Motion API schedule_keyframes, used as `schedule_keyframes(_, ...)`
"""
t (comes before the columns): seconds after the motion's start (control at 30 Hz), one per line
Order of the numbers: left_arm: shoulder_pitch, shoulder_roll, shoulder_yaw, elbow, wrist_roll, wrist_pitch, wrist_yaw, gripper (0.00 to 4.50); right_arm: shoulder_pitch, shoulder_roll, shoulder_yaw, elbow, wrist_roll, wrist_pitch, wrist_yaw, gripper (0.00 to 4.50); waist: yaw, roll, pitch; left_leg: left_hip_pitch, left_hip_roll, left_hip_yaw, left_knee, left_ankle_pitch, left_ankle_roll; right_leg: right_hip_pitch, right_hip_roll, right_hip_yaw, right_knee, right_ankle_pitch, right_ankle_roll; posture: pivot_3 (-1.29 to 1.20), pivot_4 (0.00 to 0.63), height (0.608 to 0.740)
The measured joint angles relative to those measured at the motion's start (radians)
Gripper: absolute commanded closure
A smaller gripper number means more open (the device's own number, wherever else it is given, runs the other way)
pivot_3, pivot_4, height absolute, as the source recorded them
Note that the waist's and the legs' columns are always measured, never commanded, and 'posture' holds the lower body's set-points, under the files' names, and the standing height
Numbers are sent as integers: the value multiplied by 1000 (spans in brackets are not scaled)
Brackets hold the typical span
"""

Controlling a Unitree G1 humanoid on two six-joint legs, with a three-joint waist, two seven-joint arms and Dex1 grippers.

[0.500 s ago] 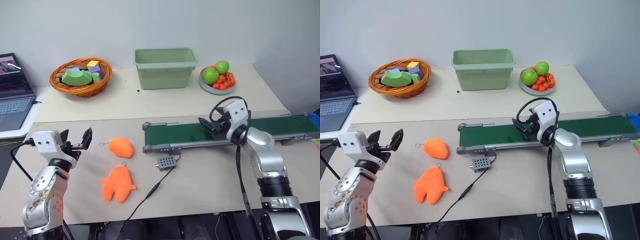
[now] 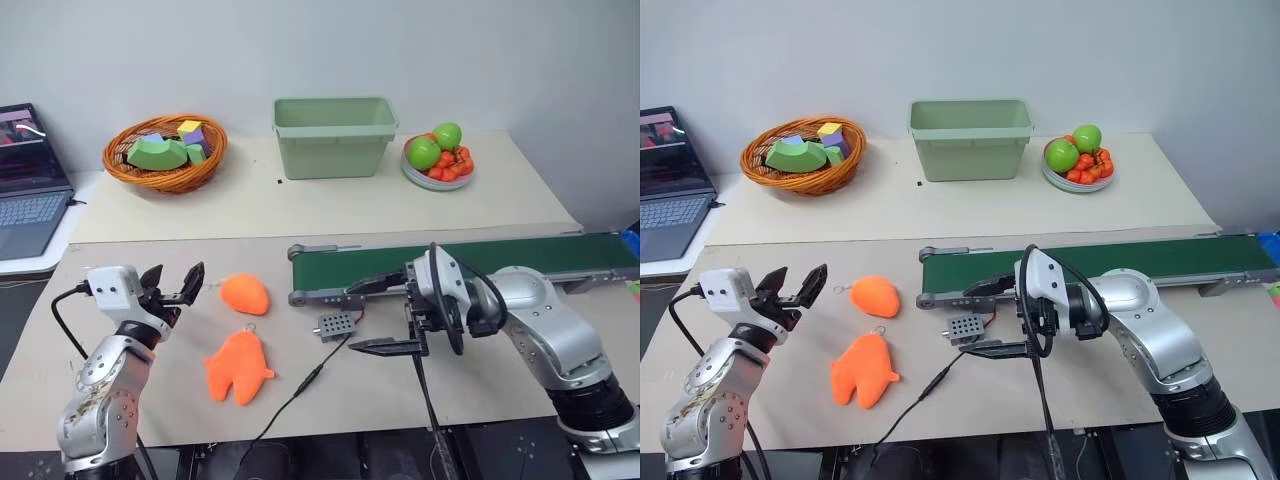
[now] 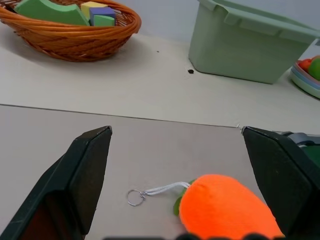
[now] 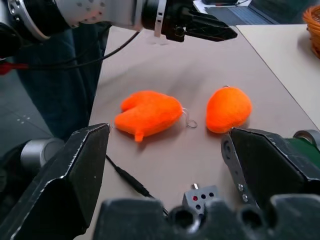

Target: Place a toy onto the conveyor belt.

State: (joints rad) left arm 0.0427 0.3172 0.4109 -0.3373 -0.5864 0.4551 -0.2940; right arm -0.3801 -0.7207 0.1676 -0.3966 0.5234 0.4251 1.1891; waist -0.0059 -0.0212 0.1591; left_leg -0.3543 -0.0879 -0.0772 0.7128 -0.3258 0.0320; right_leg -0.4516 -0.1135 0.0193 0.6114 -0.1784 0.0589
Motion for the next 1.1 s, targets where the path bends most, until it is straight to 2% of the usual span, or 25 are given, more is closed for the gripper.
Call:
schedule_keyframes(0.07, 22, -1, 7, -2, -50, 30, -12, 65, 1, 0, 20, 0, -5, 0, 8, 0, 0, 0, 0, 0, 0, 0, 0, 0, -1, -1, 0, 0, 1, 0, 0, 0, 150, 728)
schedule_keyframes(0.17, 113, 5, 63, -28, -308, 155, -95, 65, 0, 3, 25, 4, -28, 0, 1, 0, -5, 0, 0, 0, 1, 1, -1, 0, 0, -3, 0, 0, 2, 0, 0, 0, 150, 728)
schedule_keyframes(0.3, 225, 46, 130, -27, -538, 268, -179, 65, 2, 6, 26, 11, -41, -1, -11, 0, -7, 0, 0, 0, 1, 1, -1, 0, 0, -3, 0, 0, 1, 0, 0, 0, 150, 728)
schedule_keyframes(0.4, 316, 90, 167, 3, -616, 330, -230, 65, 13, 6, 25, 12, -50, -1, -16, 0, -6, 1, 0, 0, 1, 1, -1, 0, 0, -3, 0, 0, 2, 0, -1, 0, 150, 728)
schedule_keyframes(0.6, 366, 143, 149, 77, -577, 353, -290, 65, 34, 8, 21, 10, -51, -1, -53, 0, 5, 1, 0, 1, 1, 1, -1, 0, 0, -1, 0, -2, 1, 0, -1, 0, 150, 728)
schedule_keyframes(0.77, 359, 148, 39, 130, -462, 338, -334, 65, 42, 10, 20, 0, -51, -1, -74, 0, 6, 1, 0, 1, 1, 1, -1, 0, 0, -1, 0, -2, 0, 0, -1, 0, 150, 728)
schedule_keyframes(0.93, 333, 124, -33, 172, -363, 268, -390, 65, 52, 9, 15, -8, -49, -1, -86, 0, 9, 5, -2, 1, 1, 1, -1, 0, 0, 0, -1, -1, 0, 0, -2, 0, 150, 728)
schedule_keyframes(1.1, 327, 73, -83, 139, -358, 275, -392, 65, 52, 9, 14, -9, -49, -1, -95, 0, 18, 7, -3, 1, 1, 1, -1, 0, 1, 1, -1, -2, 0, 0, -1, 0, 150, 728)
